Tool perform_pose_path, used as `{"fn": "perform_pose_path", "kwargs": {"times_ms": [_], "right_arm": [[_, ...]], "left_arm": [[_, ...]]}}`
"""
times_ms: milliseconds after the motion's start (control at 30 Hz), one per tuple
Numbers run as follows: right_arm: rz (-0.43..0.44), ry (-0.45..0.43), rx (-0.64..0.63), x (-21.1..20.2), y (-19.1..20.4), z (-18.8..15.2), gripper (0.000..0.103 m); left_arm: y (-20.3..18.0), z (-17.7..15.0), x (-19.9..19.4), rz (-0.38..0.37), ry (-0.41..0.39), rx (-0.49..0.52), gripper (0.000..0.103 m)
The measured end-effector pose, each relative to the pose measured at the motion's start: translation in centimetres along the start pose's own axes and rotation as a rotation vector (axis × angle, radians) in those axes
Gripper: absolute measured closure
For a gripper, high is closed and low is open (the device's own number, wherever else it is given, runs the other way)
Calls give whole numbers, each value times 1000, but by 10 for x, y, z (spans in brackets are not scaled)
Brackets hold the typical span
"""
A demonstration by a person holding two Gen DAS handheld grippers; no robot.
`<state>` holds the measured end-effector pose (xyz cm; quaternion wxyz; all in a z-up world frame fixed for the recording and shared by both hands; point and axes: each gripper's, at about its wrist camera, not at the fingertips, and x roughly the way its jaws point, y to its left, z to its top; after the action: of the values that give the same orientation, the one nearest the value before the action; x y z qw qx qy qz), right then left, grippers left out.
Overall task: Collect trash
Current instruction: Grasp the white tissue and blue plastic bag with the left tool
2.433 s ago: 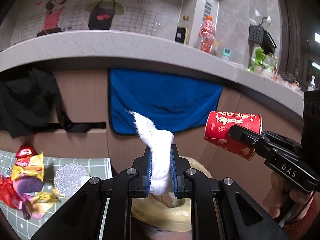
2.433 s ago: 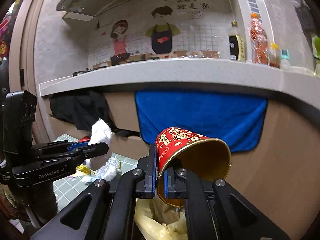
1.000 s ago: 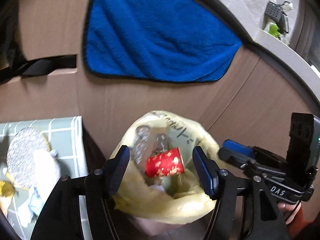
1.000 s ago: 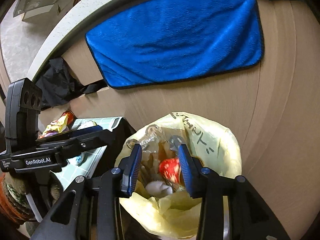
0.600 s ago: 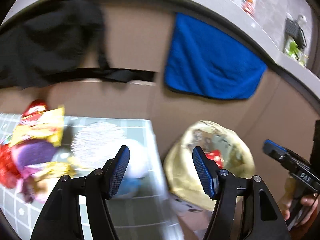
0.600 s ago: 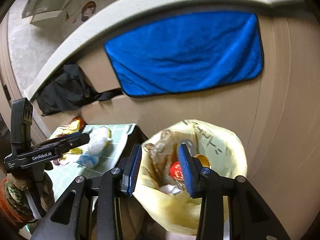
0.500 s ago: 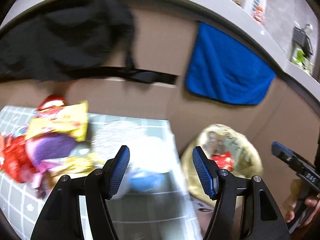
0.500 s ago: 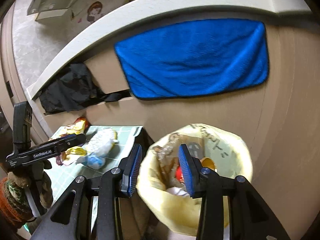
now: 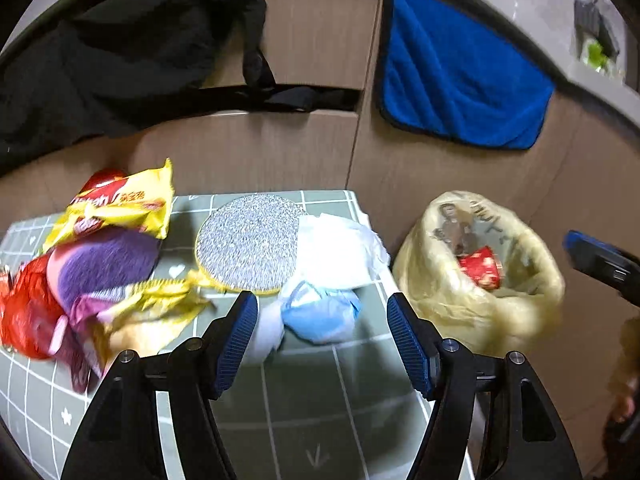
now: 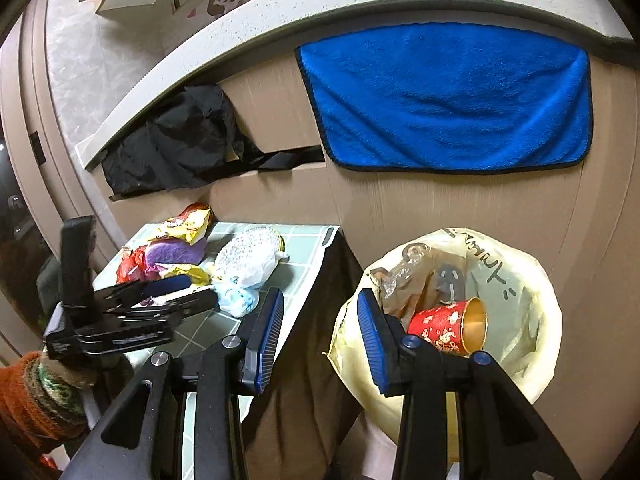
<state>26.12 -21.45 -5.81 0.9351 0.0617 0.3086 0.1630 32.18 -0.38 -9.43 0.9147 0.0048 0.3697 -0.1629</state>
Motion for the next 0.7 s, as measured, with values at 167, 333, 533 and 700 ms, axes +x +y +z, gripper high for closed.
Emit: {"fn": "perform_pose_path", "kwargs": {"times_ms": [167,333,533,700], "right_arm": [[-20,3,-1,-3,-4,-3,66],[-19,9,13,-2,-9,-4,66],[10,26,-1,7,2,-3,66],[42,59,-27,21,17,-1,66]], "left_arm": [[2,5,34,69,51,-24,36],[12,7,49,42,103,-85,43],[29,-1,21,-36,95,-164,56],[63,-12,-40,-76,26,-240,57]]}}
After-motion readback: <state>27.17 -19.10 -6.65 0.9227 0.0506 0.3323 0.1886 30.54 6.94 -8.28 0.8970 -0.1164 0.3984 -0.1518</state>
